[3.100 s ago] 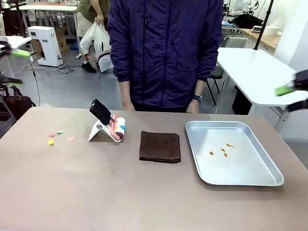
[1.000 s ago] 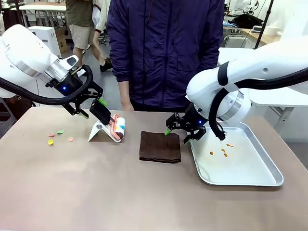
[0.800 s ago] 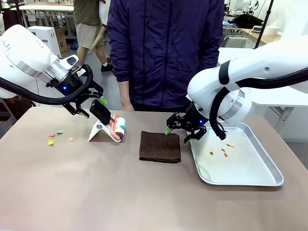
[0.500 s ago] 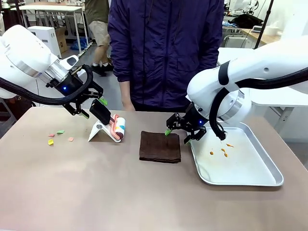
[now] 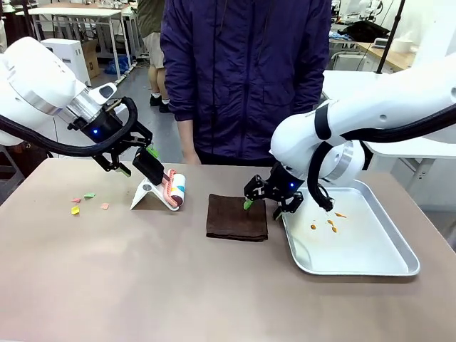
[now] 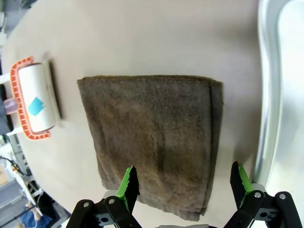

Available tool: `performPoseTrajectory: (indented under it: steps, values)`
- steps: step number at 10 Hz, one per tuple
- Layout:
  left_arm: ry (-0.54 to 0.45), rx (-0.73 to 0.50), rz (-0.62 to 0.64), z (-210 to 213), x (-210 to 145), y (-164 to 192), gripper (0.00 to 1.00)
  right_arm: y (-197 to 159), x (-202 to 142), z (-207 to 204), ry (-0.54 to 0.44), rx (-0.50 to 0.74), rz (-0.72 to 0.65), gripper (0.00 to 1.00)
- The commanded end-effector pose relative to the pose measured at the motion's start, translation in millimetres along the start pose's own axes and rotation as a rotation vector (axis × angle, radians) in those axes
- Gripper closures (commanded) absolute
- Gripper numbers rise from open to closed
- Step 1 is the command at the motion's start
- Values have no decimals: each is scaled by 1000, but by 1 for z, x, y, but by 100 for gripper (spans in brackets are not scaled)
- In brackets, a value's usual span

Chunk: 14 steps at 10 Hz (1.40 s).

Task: Clean the surface of the table.
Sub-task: Hold the Lint Roller with your left hand and the towel with your right hand.

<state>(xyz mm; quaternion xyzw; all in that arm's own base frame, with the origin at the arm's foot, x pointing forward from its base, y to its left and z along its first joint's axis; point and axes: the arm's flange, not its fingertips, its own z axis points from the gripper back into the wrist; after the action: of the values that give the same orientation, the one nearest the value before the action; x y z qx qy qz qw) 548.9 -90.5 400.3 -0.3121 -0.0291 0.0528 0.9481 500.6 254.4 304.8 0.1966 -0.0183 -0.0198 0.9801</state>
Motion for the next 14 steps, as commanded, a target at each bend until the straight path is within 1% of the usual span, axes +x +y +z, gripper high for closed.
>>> performPoseTrajectory:
  steps: [1,7,11,13,14]
  values:
    - [0,6,-17,-2,-2,-9,0,22,14,1,15,-55,1,0]
    - [13,5,-22,-7,-1,-15,0,42,20,-21,35,-186,6,0]
    - [25,26,-16,-11,0,-15,0,42,24,-25,49,-191,15,0]
    - [11,24,-18,-12,1,-15,0,42,25,-26,53,-173,27,0]
    - [-3,28,-18,-12,1,-16,24,42,24,-26,60,-165,48,21]
